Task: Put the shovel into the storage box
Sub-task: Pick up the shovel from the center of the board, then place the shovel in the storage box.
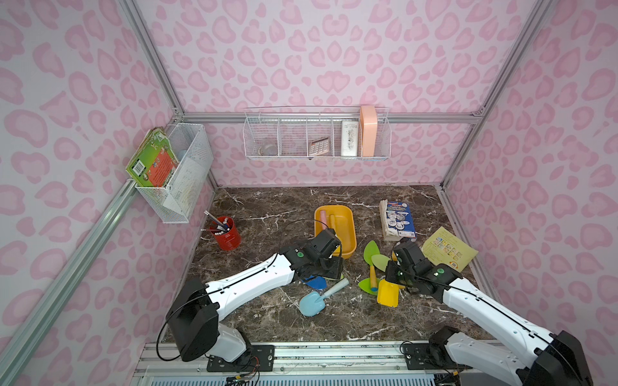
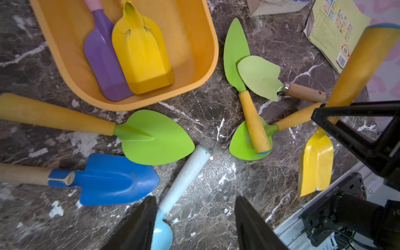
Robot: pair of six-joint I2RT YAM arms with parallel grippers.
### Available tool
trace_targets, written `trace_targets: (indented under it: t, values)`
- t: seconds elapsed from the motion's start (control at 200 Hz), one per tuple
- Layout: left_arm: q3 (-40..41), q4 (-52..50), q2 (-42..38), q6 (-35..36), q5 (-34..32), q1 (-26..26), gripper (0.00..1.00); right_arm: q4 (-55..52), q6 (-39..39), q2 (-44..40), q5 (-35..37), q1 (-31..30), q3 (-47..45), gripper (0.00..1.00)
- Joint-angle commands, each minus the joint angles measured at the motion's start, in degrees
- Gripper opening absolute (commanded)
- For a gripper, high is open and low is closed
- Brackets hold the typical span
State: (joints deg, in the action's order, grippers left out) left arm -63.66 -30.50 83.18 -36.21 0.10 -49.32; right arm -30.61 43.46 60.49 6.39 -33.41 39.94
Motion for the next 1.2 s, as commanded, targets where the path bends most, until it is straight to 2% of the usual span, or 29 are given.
trace_targets:
  t: [0.0, 0.295, 0.706, 0.841, 0.991, 1.196]
  values:
    - [1.09, -2.28, -2.81, -2.15, -1.55, 2.04, 0.63, 0.96, -5.78, 1.98, 0.43, 0.90, 3.30, 0.10]
    - [4.91, -3.88, -8.88, -4.55, -1.53, 6.97, 0.65, 6.44, -14.10, 14.09, -2.26, 2.30, 16.32, 0.09]
    - [7.22, -4.12, -11.16, -5.86, -1.95, 7.57, 0.64, 6.04, -19.94, 34.65, -7.51, 2.31, 40.10, 0.09]
    - [7.93, -4.14, -11.63, -6.22, -2.15, 7.65, 0.64, 6.74, -20.48, 40.45, -9.45, 2.34, 45.86, 0.10]
    - [8.37, -4.65, -11.90, -6.22, -2.62, 7.79, 0.63, 9.28, -19.06, 45.67, -13.47, 2.23, 49.47, 0.09]
    - [8.92, -5.09, -12.41, -6.22, -2.98, 7.97, 0.63, 9.94, -18.93, 52.39, -15.38, 2.07, 54.08, 0.09]
